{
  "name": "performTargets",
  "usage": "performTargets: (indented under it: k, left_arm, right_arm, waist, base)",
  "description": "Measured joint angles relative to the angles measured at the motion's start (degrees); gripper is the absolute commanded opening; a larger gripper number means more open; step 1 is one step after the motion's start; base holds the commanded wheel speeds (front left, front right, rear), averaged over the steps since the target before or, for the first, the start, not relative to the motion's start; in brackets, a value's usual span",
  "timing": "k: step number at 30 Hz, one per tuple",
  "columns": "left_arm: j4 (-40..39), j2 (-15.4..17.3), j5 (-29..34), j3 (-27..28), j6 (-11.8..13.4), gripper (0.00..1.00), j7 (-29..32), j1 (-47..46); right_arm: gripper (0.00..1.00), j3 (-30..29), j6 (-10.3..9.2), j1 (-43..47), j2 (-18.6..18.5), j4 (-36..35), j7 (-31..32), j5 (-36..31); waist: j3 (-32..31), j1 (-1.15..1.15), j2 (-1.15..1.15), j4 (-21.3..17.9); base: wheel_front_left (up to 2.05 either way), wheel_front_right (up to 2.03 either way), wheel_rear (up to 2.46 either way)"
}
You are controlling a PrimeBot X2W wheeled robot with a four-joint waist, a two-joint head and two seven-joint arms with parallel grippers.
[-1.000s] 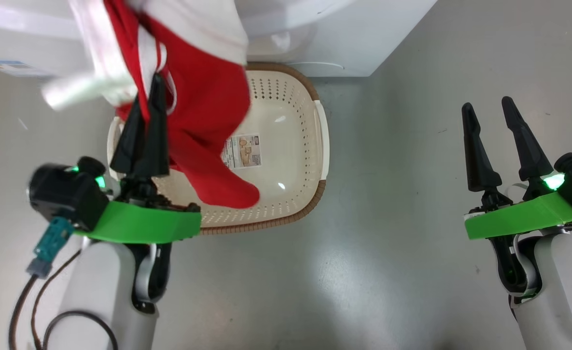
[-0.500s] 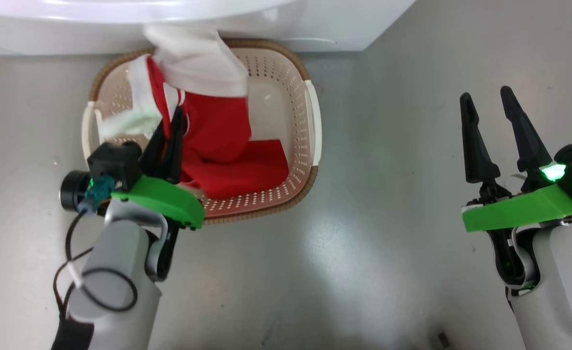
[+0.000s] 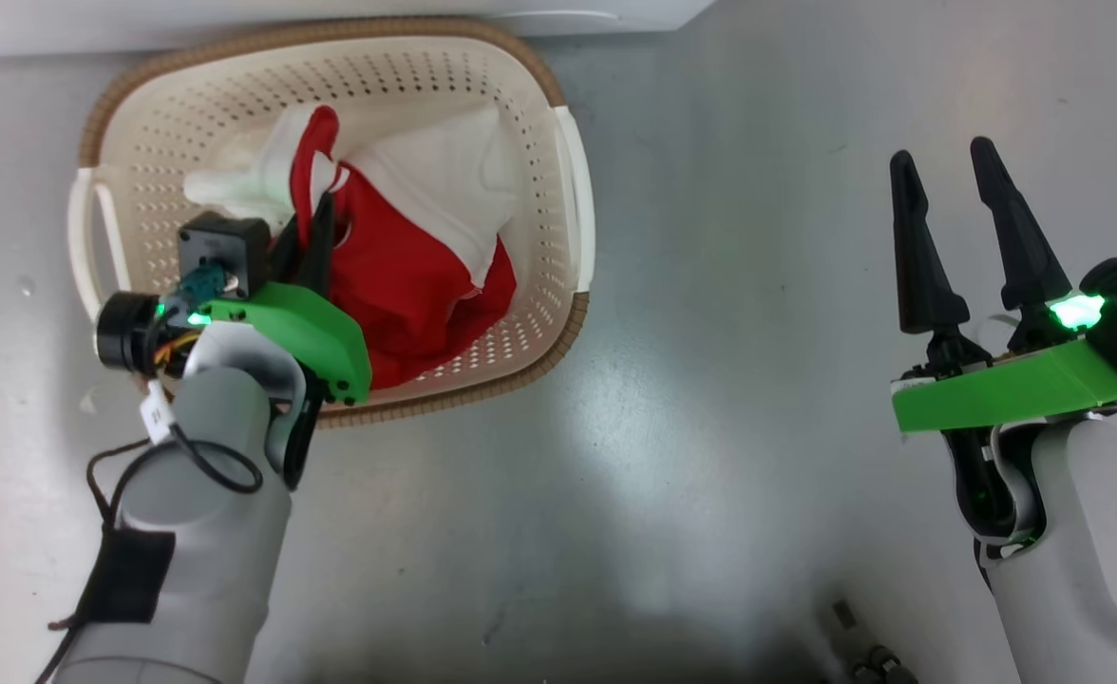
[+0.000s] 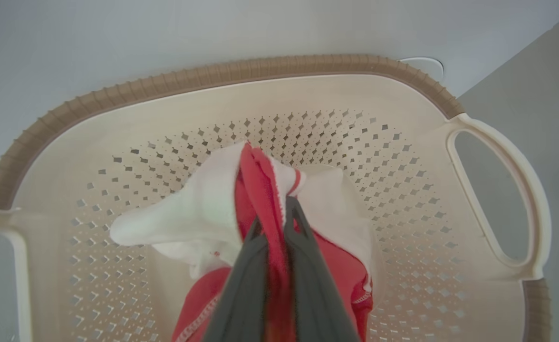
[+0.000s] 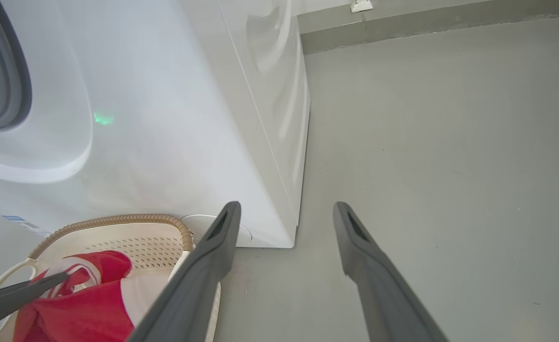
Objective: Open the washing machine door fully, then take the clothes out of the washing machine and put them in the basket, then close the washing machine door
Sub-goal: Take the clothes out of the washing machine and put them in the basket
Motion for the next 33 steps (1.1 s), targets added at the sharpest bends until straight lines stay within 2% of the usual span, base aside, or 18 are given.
performTargets:
  k: [3,6,7,8,19,25,33]
  left_arm:
    - [2.86,0.04,0.20,0.18,-0.07,0.00,0.00,-1.63]
    - [4.88,0.08,0.20,0.29,-0.07,0.41,0.00,-2.81]
    - [5.39,0.08,0.20,0.38,-0.07,0.57,0.00,-3.11]
    - [5.84,0.09,0.20,0.45,-0.07,0.99,0.00,-3.32]
    - [5.01,0.03,0.08,1.77,-0.08,1.00,0.00,-3.48]
    - [0.89,-0.03,-0.68,3.25,-0.51,1.00,0.00,-0.01]
    - [-8.36,-0.08,-0.07,5.57,-0.56,1.00,0.00,6.28]
  right_arm:
    - [1.00,0.30,0.00,-0.82,0.23,-0.12,0.00,0.00]
    - [1.00,0.38,0.00,-0.83,0.34,-0.23,0.00,0.00]
    - [1.00,0.40,0.00,-0.83,0.35,-0.23,0.00,0.00]
    - [1.00,0.40,0.00,-0.83,0.36,-0.23,0.00,0.00]
    - [1.00,-0.04,0.00,-0.76,0.32,0.46,0.00,0.00]
    - [1.00,-0.21,0.00,-0.42,0.03,1.02,0.00,0.00]
    - [1.00,-0.30,0.00,1.18,-0.68,2.22,0.00,0.00]
  waist:
    - [0.67,0.00,0.00,-0.59]
    - [1.11,0.00,0.00,-1.07]
    - [1.20,0.00,0.00,-1.19]
    - [1.27,0.00,0.00,-1.29]
    - [-0.74,0.00,0.00,-0.97]
    - [-3.71,0.00,0.00,-0.38]
    - [-9.02,0.00,0.00,0.52]
  base:
    - [0.00,0.00,0.00]
    - [0.00,0.00,0.00]
    - [0.00,0.00,0.00]
    - [0.00,0.00,0.00]
    - [0.00,0.00,0.00]
    - [0.00,0.00,0.00]
    - [0.00,0.00,0.00]
